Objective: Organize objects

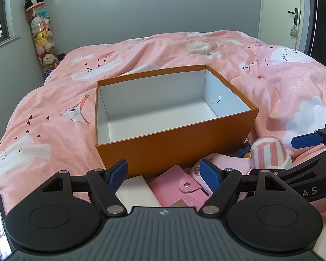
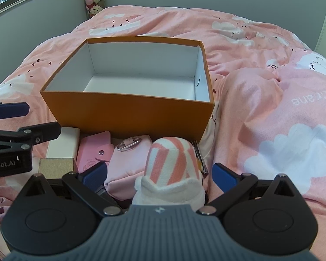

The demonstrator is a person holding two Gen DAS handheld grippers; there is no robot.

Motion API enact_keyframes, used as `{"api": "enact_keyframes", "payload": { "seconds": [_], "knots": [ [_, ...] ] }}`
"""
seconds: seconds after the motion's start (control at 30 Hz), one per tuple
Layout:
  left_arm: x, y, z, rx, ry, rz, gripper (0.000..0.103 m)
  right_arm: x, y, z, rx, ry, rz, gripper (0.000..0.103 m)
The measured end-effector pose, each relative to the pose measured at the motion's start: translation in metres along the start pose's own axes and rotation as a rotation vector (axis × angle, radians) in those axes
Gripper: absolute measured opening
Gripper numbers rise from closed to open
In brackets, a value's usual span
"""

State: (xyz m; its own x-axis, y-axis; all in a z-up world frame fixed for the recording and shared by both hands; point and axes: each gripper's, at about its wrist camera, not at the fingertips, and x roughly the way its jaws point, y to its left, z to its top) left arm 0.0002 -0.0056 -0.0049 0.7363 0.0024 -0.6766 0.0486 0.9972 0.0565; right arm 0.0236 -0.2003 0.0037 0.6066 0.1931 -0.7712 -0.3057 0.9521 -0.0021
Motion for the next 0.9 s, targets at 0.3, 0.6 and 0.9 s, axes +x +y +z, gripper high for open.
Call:
{"api": "enact_keyframes", "payload": {
  "seconds": [0.3,0.6,0.9],
  "knots": [
    [0.001,-0.001,-0.001,0.001,0.005,-0.001,0.088,0.0,0.0,0.0,0.0,0.001,-0.001,0.102],
    [0.001,-0.001,-0.001,0.001,0.006,-0.003,0.088,0.001,0.0,-0.001,0.006,0.006,0.002,0.102],
    [0.0,0.022,0.004,-0.054,0.017,0.016,0.083,-0.001,-0.001,0.007,-0.036,-0.012,0.004,0.102]
  ]
}}
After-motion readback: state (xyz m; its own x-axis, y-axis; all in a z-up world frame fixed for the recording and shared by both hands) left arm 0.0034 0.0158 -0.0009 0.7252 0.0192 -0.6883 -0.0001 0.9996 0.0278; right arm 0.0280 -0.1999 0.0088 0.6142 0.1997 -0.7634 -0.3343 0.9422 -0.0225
